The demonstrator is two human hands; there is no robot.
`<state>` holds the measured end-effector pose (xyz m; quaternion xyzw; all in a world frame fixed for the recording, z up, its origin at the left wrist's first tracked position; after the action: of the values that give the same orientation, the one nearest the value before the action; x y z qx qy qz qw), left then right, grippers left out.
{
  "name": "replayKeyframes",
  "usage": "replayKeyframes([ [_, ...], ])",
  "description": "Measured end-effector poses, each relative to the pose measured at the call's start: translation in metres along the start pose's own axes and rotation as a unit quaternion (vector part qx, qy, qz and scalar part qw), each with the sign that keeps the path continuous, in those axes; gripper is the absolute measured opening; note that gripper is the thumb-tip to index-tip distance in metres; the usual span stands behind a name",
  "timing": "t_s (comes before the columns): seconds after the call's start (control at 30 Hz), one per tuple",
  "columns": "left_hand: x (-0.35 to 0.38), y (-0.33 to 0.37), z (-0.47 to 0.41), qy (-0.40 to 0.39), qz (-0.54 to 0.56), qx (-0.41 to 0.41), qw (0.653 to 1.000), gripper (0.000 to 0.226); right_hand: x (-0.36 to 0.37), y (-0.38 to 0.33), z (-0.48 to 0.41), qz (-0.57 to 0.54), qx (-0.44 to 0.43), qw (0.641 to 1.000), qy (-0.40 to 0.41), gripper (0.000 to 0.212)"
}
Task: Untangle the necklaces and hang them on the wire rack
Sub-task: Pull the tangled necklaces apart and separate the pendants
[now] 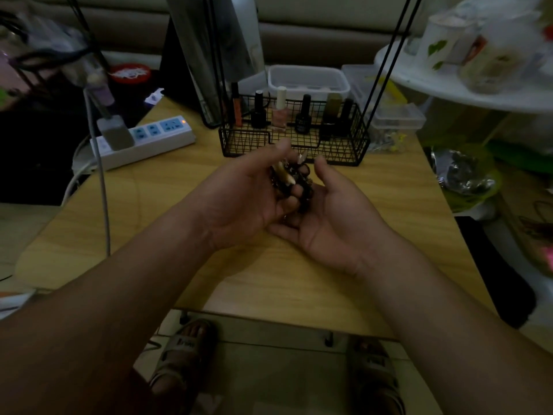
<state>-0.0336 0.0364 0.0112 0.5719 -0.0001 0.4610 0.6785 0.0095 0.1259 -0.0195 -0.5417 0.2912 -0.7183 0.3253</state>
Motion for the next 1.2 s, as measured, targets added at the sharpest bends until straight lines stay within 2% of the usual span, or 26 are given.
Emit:
replayKeyframes([
  [0.07,0.000,-0.001,-0.001,0.050,-0.054,0.014,0.997,0.014,0.004,0.003,0.000,-0.011,0.003,1.000,-0.016,0.066],
  [0.13,-0.004,0.001,0.000,0.102,-0.135,0.025,0.985,0.006,0.003,0.001,-0.001,0.027,0.000,0.999,-0.023,0.061],
  [0.2,-0.010,0.006,0.001,0.141,-0.193,0.038,0.970,0.007,-0.003,-0.008,-0.001,0.124,-0.020,0.992,-0.021,0.052],
  [0.27,-0.019,0.013,0.003,0.177,-0.217,0.051,0.959,0.008,-0.011,-0.023,0.000,0.225,-0.057,0.973,-0.015,0.035],
  [0.37,-0.029,0.014,0.004,0.199,-0.225,0.039,0.953,0.019,-0.020,-0.040,0.004,0.314,-0.111,0.943,-0.014,0.015],
  [0.5,-0.029,0.008,0.003,0.203,-0.273,0.013,0.940,0.021,-0.029,-0.049,0.004,0.374,-0.148,0.916,0.002,0.012],
  [0.6,-0.030,0.007,0.003,0.209,-0.264,0.001,0.942,0.021,-0.031,-0.049,0.005,0.412,-0.134,0.901,-0.001,0.014],
  [0.77,-0.026,0.003,0.005,0.186,-0.183,-0.017,0.965,0.019,-0.024,-0.038,0.008,0.253,-0.040,0.967,-0.004,0.022],
  [0.87,-0.020,-0.002,0.004,0.125,-0.138,-0.044,0.982,0.017,-0.020,-0.034,0.009,0.202,-0.017,0.979,-0.027,0.030],
  [0.93,-0.020,-0.001,0.004,0.114,-0.144,-0.038,0.982,0.011,-0.021,-0.038,0.008,0.218,-0.032,0.975,-0.020,0.027],
  [1.07,-0.029,0.005,0.003,0.154,-0.124,-0.013,0.980,0.008,-0.029,-0.047,0.007,0.310,-0.086,0.947,0.018,0.013],
  [1.2,-0.031,0.006,0.005,0.165,-0.137,-0.016,0.977,0.019,-0.038,-0.053,0.007,0.406,-0.101,0.906,0.068,0.024],
])
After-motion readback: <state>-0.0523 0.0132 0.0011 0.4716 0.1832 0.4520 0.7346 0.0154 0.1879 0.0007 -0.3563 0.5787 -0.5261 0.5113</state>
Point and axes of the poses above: each hand's wrist, its own z-axis away from the middle knuckle, its own x-axis out of the palm, y = z × x, the point moved 6 cm from there along -z, towards the middle knuckle, and after that the axes turned 15 degrees about -x, right-handed, at the moved point
